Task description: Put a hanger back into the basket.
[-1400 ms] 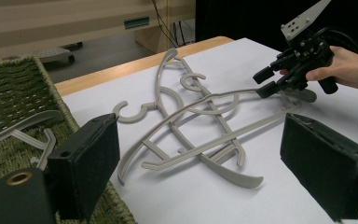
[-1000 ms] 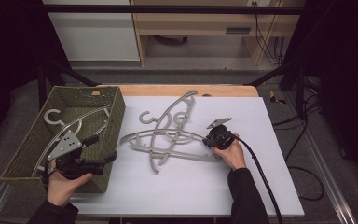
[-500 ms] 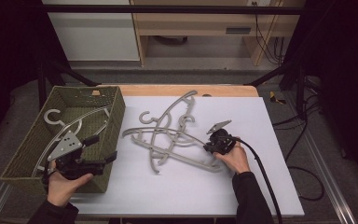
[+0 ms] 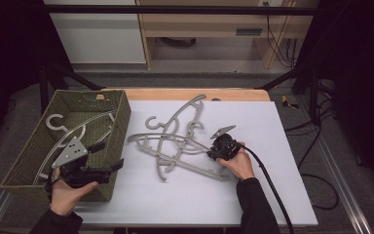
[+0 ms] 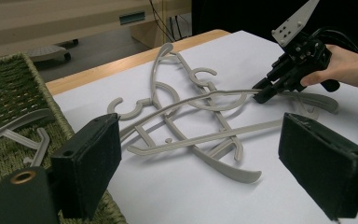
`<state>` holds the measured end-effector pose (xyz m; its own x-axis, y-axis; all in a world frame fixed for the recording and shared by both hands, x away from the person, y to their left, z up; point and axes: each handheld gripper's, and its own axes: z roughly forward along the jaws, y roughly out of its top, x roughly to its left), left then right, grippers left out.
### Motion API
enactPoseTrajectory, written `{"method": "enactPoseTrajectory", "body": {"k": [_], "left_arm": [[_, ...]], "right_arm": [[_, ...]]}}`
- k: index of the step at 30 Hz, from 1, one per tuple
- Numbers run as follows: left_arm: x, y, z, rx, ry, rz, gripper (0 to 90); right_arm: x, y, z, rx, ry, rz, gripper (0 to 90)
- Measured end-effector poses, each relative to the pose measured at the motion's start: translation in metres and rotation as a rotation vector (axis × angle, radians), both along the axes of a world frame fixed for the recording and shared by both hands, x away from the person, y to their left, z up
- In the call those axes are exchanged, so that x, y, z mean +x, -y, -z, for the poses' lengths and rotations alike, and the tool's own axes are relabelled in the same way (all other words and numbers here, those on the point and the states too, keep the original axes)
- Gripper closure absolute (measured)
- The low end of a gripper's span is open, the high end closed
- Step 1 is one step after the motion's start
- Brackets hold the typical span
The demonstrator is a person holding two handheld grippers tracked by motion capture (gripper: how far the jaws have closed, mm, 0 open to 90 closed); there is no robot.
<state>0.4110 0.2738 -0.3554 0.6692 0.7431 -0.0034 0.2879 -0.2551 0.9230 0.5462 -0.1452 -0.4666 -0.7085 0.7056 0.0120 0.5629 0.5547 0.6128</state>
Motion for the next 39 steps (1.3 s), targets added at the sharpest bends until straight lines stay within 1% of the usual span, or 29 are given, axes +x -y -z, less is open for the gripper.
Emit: {"method": "enactPoseTrajectory", "body": {"k": [1,2,4,5,6,8,9,10,11,12,13,15,16,17,18,19,20,21,22,24,26,28,29,31,33,35,36,37,39], "left_arm": [[0.000,0.000,0.000,0.000,0.001,0.000,12.8],[0.000,0.000,0.000,0.000,0.002,0.000,12.7],[0.000,0.000,-0.001,-0.002,0.003,-0.001,12.8],[-0.001,0.000,-0.001,-0.001,0.004,-0.001,12.8],[-0.001,0.000,-0.001,-0.001,0.004,0.000,12.9],[-0.001,0.000,-0.001,0.001,0.004,0.000,13.0],[-0.001,0.000,-0.001,0.003,0.003,0.002,13.0],[-0.001,0.000,-0.001,0.002,0.003,0.002,13.1],[-0.001,0.000,-0.001,0.002,0.003,0.002,13.2],[-0.001,0.000,-0.001,0.003,0.004,0.001,13.2],[-0.001,0.000,-0.001,0.003,0.004,0.000,13.3],[-0.001,0.000,-0.001,0.005,0.005,0.001,13.4],[-0.002,0.001,-0.002,0.006,0.006,0.002,13.5],[-0.002,0.001,-0.002,0.006,0.006,0.005,13.5],[-0.002,0.002,-0.002,0.008,0.005,0.006,13.5],[-0.002,0.002,-0.002,0.011,0.006,0.008,13.5],[-0.002,0.003,-0.002,0.014,0.005,0.012,13.6],[-0.002,0.003,-0.002,0.014,0.005,0.012,13.6],[-0.003,0.005,-0.002,0.019,0.003,0.017,13.6],[-0.003,0.006,-0.002,0.022,0.001,0.020,13.7],[-0.004,0.008,-0.003,0.028,0.001,0.031,13.7],[-0.004,0.009,-0.003,0.033,-0.001,0.039,13.6],[-0.005,0.011,-0.004,0.045,-0.006,0.052,13.5],[-0.006,0.014,-0.005,0.063,-0.013,0.075,13.4],[-0.009,0.021,-0.006,0.093,-0.020,0.104,13.1],[-0.010,0.027,-0.007,0.118,-0.039,0.137,12.6],[-0.011,0.030,-0.008,0.132,-0.043,0.150,12.6],[-0.012,0.034,-0.008,0.152,-0.039,0.163,12.9],[-0.011,0.041,-0.007,0.193,-0.058,0.201,12.9]], "right_arm": [[0.000,0.000,0.000,0.000,0.000,0.000,75.1],[0.001,0.000,0.000,0.014,-0.007,0.003,79.1],[0.000,0.001,0.000,0.018,-0.010,-0.004,80.6],[0.000,0.002,0.000,0.016,-0.015,-0.025,81.3],[-0.002,0.002,-0.002,0.027,-0.011,-0.023,81.6],[-0.003,0.003,-0.004,0.029,-0.010,-0.014,81.7],[-0.004,0.003,-0.005,0.047,-0.013,-0.014,81.8],[-0.005,0.007,-0.010,0.051,-0.008,-0.040,81.9],[-0.005,0.007,-0.010,0.051,-0.008,-0.040,81.9],[-0.006,0.007,-0.012,0.058,-0.020,-0.030,82.0],[-0.008,0.009,-0.015,0.046,-0.013,-0.037,82.0],[-0.011,0.012,-0.020,0.062,-0.008,-0.049,82.0],[-0.016,0.015,-0.027,0.060,-0.010,-0.054,82.1],[-0.016,0.015,-0.027,0.060,-0.010,-0.054,82.1],[-0.017,0.017,-0.028,0.052,0.008,-0.075,82.1],[-0.022,0.018,-0.033,0.066,0.006,-0.066,82.1],[-0.027,0.023,-0.038,0.083,0.028,-0.095,82.1],[-0.027,0.023,-0.038,0.083,0.028,-0.095,82.1],[-0.033,0.028,-0.045,0.101,0.034,-0.110,82.1],[-0.035,0.029,-0.047,0.106,0.033,-0.112,82.1],[-0.046,0.036,-0.058,0.126,0.059,-0.138,82.1],[-0.049,0.037,-0.060,0.136,0.064,-0.149,82.0],[-0.057,0.039,-0.066,0.143,0.078,-0.182,82.0],[-0.061,0.039,-0.068,0.146,0.075,-0.187,82.0],[-0.069,0.038,-0.071,0.151,0.086,-0.232,82.0],[-0.079,0.035,-0.075,0.144,0.084,-0.291,82.0],[-0.079,0.035,-0.075,0.144,0.084,-0.291,82.0],[-0.085,0.032,-0.076,0.138,0.075,-0.324,82.0],[-0.087,0.031,-0.077,0.136,0.071,-0.337,82.0]]}}
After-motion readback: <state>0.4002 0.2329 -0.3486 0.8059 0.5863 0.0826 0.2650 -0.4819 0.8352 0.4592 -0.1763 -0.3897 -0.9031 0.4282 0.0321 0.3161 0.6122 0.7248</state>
